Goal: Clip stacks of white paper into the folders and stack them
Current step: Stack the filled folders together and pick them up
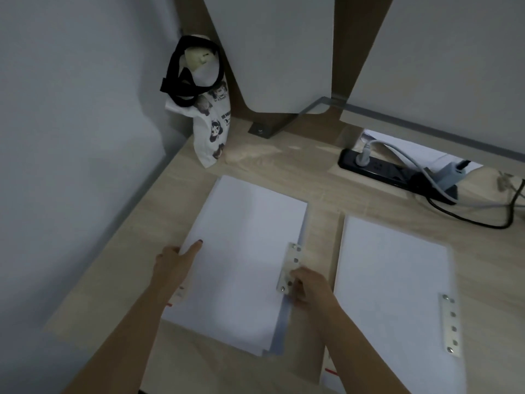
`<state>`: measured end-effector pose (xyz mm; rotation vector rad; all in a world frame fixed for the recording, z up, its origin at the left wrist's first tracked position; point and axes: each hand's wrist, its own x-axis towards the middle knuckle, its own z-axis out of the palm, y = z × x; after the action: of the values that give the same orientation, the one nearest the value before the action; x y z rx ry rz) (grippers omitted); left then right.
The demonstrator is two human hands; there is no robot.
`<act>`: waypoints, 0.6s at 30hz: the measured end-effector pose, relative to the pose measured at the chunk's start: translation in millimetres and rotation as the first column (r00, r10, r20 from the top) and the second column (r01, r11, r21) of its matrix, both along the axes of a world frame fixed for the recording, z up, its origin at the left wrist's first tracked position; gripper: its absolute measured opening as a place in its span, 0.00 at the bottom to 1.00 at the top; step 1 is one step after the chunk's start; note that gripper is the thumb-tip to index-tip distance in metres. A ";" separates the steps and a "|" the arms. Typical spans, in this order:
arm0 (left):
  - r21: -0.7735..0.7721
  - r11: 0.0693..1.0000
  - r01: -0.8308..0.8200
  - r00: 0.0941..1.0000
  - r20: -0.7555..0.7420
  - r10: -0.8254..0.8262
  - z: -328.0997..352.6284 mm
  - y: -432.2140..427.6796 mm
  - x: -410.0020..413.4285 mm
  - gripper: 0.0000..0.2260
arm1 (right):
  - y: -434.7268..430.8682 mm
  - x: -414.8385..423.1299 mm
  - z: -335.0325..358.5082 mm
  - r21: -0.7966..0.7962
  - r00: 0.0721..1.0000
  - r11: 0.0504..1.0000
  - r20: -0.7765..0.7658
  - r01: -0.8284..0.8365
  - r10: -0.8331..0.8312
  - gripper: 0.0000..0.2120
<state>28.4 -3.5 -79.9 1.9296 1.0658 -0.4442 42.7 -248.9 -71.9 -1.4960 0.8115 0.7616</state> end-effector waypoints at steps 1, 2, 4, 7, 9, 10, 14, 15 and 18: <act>-0.035 0.999 -0.019 1.000 -0.005 0.019 5.0 -2.2 2.2 0.27 | -0.4 2.0 -0.8 -0.018 1.000 1.000 0.001 0.004 -0.004 0.13; -0.067 0.997 -0.038 0.999 0.002 0.038 8.0 -4.2 4.0 0.25 | -0.4 2.4 -0.6 -0.037 1.000 0.999 -0.008 0.009 -0.009 0.13; -0.091 0.989 -0.115 0.993 0.023 0.117 7.2 -0.7 6.7 0.27 | -1.9 2.7 -3.4 -0.057 1.000 0.998 0.006 -0.008 0.008 0.14; -0.196 0.963 -0.185 0.982 0.002 0.189 5.2 10.1 -4.6 0.30 | -0.4 -1.0 -3.7 -0.048 0.997 0.998 0.065 -0.036 0.039 0.08; -0.331 0.915 -0.233 0.971 -0.019 0.240 1.9 13.8 -14.3 0.26 | 0.1 -5.6 -2.1 -0.012 0.993 1.000 0.121 -0.013 0.014 0.03; -0.393 0.890 -0.231 0.968 0.000 0.251 4.7 11.7 -17.3 0.22 | -0.9 -6.7 0.4 0.018 0.989 1.000 0.149 0.015 -0.017 0.06; -0.486 0.866 -0.117 0.972 0.122 0.200 29.3 -7.2 -27.9 0.13 | -23.2 -22.4 20.7 0.095 0.960 0.992 0.260 0.080 -0.102 0.19; -0.503 0.861 -0.072 0.969 0.168 0.180 34.4 -10.1 -29.7 0.14 | -29.2 -24.2 22.6 0.118 0.949 0.989 0.292 0.087 -0.118 0.19; -0.482 0.876 -0.001 0.947 0.282 0.156 45.4 -14.9 -29.5 0.17 | -45.5 -23.0 29.2 0.137 0.936 0.987 0.331 0.077 -0.119 0.17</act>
<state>-1.1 -18.4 -34.5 1.4481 0.7382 -0.3031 19.8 -294.4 -42.8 -1.4138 0.5638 0.4522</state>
